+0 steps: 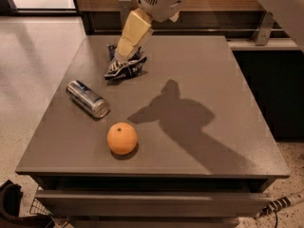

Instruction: Place redbull can upright

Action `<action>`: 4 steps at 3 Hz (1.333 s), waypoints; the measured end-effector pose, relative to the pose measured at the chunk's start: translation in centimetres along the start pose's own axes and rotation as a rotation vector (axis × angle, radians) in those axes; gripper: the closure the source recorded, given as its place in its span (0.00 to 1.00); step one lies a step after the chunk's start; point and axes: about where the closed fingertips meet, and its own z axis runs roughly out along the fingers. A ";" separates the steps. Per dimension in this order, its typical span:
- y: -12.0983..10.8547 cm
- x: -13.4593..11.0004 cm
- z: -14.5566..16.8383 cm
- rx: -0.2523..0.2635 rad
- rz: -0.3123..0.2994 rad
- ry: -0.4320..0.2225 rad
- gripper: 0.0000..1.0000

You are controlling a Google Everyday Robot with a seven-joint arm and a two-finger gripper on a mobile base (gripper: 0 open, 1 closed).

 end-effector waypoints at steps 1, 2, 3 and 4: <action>2.2 -1.9 1.5 -0.010 0.027 0.041 0.00; 2.2 -1.9 1.5 -0.009 0.026 0.039 0.00; 2.4 -2.5 2.6 -0.026 0.030 0.036 0.00; 3.0 -3.8 5.1 -0.053 0.058 0.058 0.00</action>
Offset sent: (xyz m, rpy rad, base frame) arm -0.0027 0.0256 -0.0088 -0.0217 0.0391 -0.0216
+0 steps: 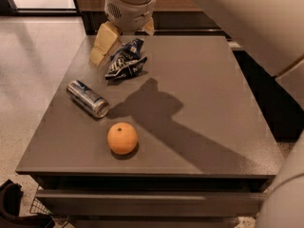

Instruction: Place redbull can upright

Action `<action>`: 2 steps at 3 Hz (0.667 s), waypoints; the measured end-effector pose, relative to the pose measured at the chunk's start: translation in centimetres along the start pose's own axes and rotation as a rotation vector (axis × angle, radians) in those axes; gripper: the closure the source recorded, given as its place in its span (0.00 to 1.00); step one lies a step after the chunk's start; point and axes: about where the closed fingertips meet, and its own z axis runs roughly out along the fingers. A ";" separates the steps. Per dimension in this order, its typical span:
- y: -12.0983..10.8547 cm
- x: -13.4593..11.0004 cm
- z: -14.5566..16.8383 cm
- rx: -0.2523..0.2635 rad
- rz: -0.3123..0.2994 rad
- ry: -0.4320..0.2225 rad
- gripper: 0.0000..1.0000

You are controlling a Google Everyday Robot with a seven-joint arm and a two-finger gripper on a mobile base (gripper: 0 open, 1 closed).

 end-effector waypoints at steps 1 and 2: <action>1.0 -1.2 2.3 -0.016 0.030 0.049 0.00; 2.5 -2.0 3.6 -0.018 0.029 0.099 0.00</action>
Offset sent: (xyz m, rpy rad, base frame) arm -0.0090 0.0573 -0.0414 -0.1346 0.1481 -0.0252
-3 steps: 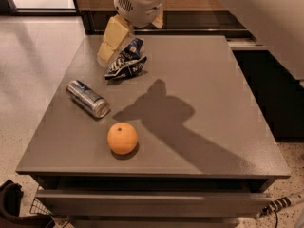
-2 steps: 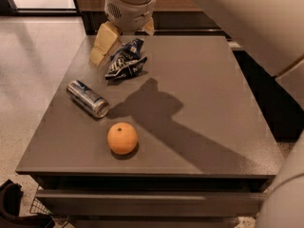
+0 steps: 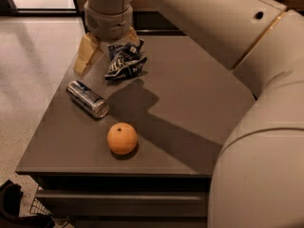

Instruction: Place redbull can upright

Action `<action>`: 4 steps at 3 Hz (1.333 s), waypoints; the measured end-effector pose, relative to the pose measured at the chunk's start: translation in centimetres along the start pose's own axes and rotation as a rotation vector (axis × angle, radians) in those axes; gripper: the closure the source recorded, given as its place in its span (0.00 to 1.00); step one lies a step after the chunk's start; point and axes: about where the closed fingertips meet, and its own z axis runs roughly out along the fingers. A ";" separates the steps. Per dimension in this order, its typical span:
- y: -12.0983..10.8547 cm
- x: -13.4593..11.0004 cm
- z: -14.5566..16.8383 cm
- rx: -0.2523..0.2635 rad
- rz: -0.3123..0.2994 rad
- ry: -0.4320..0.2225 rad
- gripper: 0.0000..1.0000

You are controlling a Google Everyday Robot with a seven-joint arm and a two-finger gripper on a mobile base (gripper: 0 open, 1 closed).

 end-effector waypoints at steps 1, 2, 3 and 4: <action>1.8 -1.0 2.2 -0.024 -0.025 0.061 0.00; 2.4 -1.5 4.1 -0.059 -0.032 0.093 0.00; 2.7 -1.2 6.2 -0.099 -0.016 0.127 0.00; 3.5 -1.0 6.9 -0.080 -0.005 0.164 0.00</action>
Offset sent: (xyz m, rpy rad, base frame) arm -0.0091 0.0325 -0.0545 -0.0805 0.1880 0.0576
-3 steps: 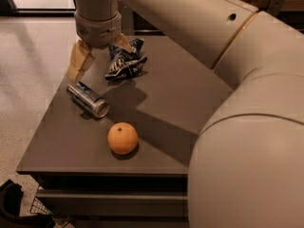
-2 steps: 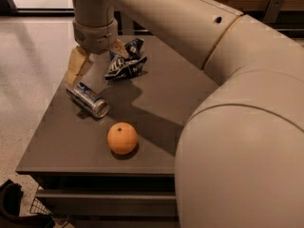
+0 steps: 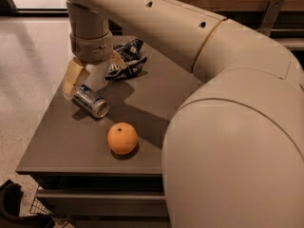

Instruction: Place redbull can upright

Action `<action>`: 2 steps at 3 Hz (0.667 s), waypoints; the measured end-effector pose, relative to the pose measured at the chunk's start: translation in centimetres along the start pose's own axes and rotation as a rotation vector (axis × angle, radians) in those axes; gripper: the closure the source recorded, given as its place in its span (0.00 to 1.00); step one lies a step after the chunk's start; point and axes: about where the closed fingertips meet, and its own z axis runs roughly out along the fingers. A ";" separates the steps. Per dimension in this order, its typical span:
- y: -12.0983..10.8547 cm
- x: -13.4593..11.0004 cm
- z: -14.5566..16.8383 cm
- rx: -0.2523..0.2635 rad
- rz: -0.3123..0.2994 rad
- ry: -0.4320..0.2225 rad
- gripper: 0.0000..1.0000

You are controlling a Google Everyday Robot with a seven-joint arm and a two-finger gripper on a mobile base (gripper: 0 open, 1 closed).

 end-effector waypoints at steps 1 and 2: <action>1.1 -0.4 1.3 0.012 0.000 0.049 0.00; 1.9 -0.8 3.0 0.005 0.000 0.083 0.00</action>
Offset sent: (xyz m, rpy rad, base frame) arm -0.0245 0.0126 -0.0348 -0.1501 0.1155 0.0118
